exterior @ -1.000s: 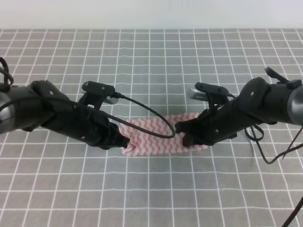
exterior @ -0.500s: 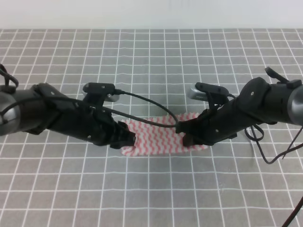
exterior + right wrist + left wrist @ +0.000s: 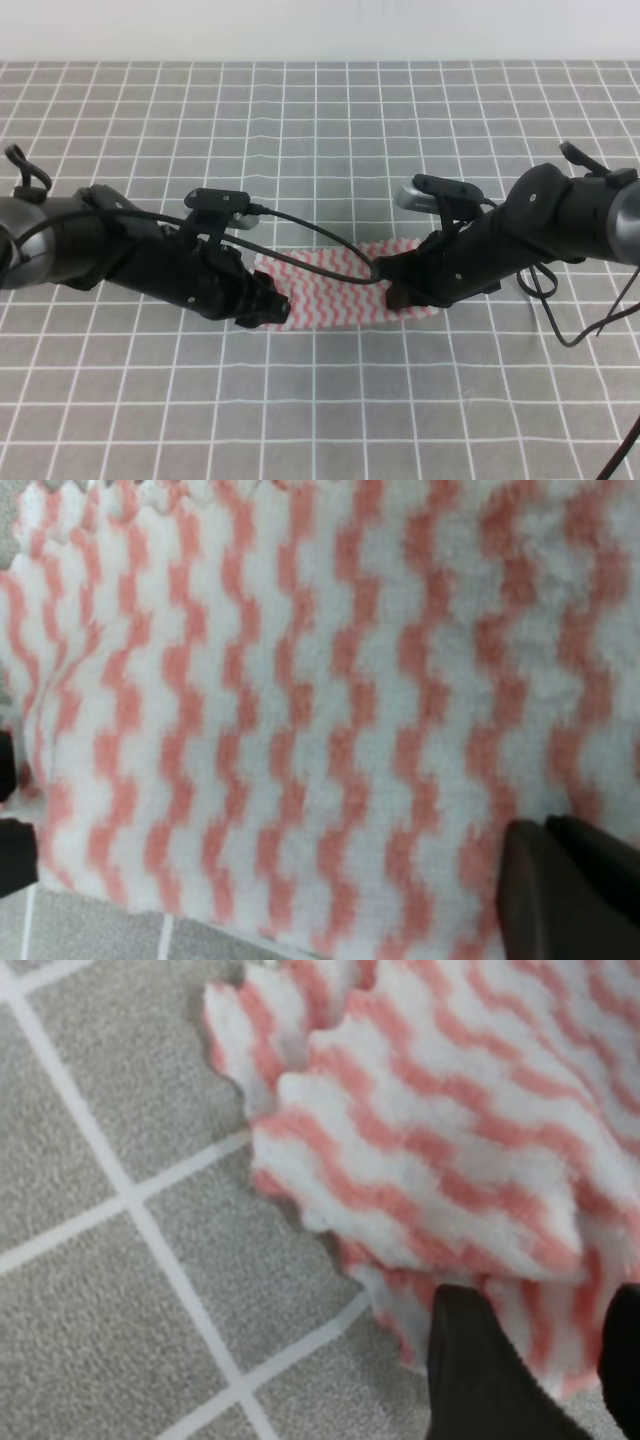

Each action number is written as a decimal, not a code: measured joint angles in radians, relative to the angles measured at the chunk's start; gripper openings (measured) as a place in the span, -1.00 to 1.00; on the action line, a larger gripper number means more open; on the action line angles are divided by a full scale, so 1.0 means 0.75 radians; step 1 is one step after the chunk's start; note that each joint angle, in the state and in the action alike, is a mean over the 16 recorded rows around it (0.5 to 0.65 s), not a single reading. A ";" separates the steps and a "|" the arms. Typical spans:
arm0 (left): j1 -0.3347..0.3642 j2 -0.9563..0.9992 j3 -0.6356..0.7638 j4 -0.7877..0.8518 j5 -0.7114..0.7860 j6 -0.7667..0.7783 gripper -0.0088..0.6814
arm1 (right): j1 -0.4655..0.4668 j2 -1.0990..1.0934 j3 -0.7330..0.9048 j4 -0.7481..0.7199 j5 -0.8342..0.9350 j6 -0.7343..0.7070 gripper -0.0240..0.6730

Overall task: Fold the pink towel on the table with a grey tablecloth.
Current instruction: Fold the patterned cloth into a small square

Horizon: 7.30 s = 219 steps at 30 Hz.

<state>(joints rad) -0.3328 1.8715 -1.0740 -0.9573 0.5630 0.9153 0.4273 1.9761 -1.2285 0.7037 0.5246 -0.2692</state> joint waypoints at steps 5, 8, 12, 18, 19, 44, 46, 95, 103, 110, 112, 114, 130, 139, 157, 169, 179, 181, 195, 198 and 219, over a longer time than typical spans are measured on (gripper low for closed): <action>0.000 -0.001 0.000 -0.010 -0.005 0.037 -0.22 | 0.000 0.000 0.000 0.000 0.000 0.000 -0.99; -0.001 0.000 0.000 -0.020 -0.007 0.060 -0.24 | 0.000 0.000 0.000 0.000 -0.001 -0.001 -0.99; -0.005 0.006 0.000 -0.033 -0.009 0.088 -0.26 | 0.000 0.000 0.001 -0.001 -0.001 -0.001 -0.99; -0.014 0.020 -0.001 -0.052 -0.012 0.116 -0.31 | 0.000 -0.001 0.001 -0.002 0.000 -0.001 -0.99; -0.015 0.023 -0.002 -0.054 -0.013 0.120 -0.31 | 0.000 -0.001 0.001 -0.001 -0.001 -0.001 -0.99; -0.023 0.039 -0.003 -0.049 0.006 0.175 -0.91 | 0.000 0.000 0.000 0.000 0.001 -0.001 -0.99; -0.024 0.034 -0.002 -0.046 0.011 0.182 -0.94 | 0.000 0.000 0.000 0.000 0.001 0.000 -0.99; -0.024 -0.089 -0.002 0.439 0.048 -0.275 -0.97 | 0.000 0.005 0.001 -0.002 0.013 0.002 -0.99; -0.024 -0.111 0.000 0.552 0.039 -0.399 -0.97 | 0.000 0.005 0.001 -0.002 0.014 0.003 -0.99; -0.025 -0.152 0.000 0.523 -0.055 -0.405 -0.97 | 0.000 0.005 0.001 -0.002 0.015 0.003 -0.99; -0.025 -0.161 0.000 0.488 -0.086 -0.387 -0.97 | 0.000 0.005 0.000 -0.001 0.014 0.003 -0.99; -0.025 -0.166 0.000 0.433 -0.114 -0.345 -0.97 | 0.000 0.005 0.001 -0.002 0.015 0.002 -0.99; -0.024 -0.071 0.000 0.017 -0.156 0.062 -0.97 | 0.001 0.007 0.003 -0.005 0.023 0.004 -0.98; -0.025 -0.018 0.000 0.020 -0.242 0.098 -0.97 | 0.001 0.007 0.004 -0.007 0.022 0.006 -0.97; -0.025 -0.085 -0.117 0.019 -0.211 0.124 -0.97 | -0.002 -0.003 -0.051 -0.022 0.059 0.005 -0.92; -0.025 -0.021 -0.142 0.015 -0.078 0.082 -0.97 | -0.066 -0.006 -0.190 -0.086 0.198 0.021 -0.55; -0.026 0.088 -0.142 0.014 -0.126 0.084 -0.97 | -0.124 -0.003 -0.211 -0.136 0.244 0.044 -0.39; -0.025 0.099 -0.142 0.014 -0.135 0.085 -0.97 | -0.128 -0.002 -0.210 -0.152 0.248 0.049 -0.36; -0.025 0.115 -0.142 0.016 -0.131 0.085 -0.97 | -0.132 0.012 -0.210 -0.240 0.273 0.081 -0.10; -0.025 0.115 -0.142 0.016 -0.127 0.085 -0.97 | -0.132 0.014 -0.210 -0.240 0.281 0.081 -0.07; -0.025 0.114 -0.142 0.018 -0.113 0.086 -0.97 | -0.132 0.075 -0.211 -0.151 0.248 0.066 -0.13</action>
<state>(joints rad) -0.3517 1.9573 -1.1807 -0.9440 0.4783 0.9796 0.3282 2.0321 -1.3864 0.5906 0.7103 -0.2195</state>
